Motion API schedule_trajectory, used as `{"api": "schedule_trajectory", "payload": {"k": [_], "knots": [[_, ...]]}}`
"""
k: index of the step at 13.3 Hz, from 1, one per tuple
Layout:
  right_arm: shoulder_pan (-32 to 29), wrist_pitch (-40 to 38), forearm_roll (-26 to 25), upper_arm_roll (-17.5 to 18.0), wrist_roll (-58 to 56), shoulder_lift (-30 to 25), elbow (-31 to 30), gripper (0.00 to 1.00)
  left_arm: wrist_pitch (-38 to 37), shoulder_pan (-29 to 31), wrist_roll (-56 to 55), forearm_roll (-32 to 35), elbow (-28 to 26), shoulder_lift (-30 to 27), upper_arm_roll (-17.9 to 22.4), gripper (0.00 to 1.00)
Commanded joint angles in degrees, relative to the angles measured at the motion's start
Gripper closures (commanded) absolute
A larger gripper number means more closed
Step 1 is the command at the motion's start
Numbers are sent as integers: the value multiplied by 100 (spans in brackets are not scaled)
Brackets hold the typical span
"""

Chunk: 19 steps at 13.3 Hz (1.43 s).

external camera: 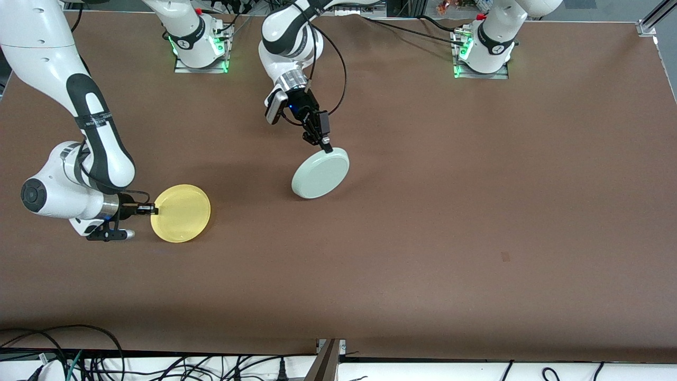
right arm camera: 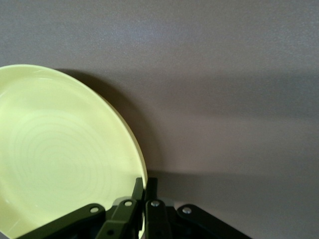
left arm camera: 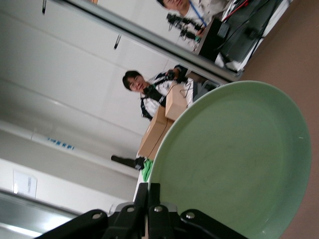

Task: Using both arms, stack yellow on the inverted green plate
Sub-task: 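Flip the green plate upside down with the left gripper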

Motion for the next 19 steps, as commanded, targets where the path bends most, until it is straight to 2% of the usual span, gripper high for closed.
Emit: {"api": "schedule_trajectory", "payload": {"k": [1,5,8,11,14,15,16,17,18,19], "knots": [[-43,13,55,28,-124,7,76,100,95,-67,148,341,235,357,84,100],[0,-4,55,37,-124,-19,190,100,262,-85,165,385,200,445,83,100],[9,-66,55,45,-124,-54,270,100,341,-76,148,658,208,603,83,100],[1,-320,64,89,-124,-159,322,100,701,-76,60,658,209,604,75,100],[1,-619,64,89,-124,-204,541,100,693,-94,-10,641,191,613,75,99],[1,-681,64,89,-116,-212,594,100,684,-103,-19,614,191,604,66,80],[1,-716,64,89,-124,-230,638,100,675,-103,-10,597,200,604,66,56],[-17,-795,64,89,-124,-221,682,100,666,-146,-10,588,200,604,57,47],[-17,-891,160,89,-124,-221,744,100,666,-190,-10,570,191,604,57,43],[-17,-1005,370,89,-124,-230,779,100,658,-199,-19,570,191,595,48,36]]}}
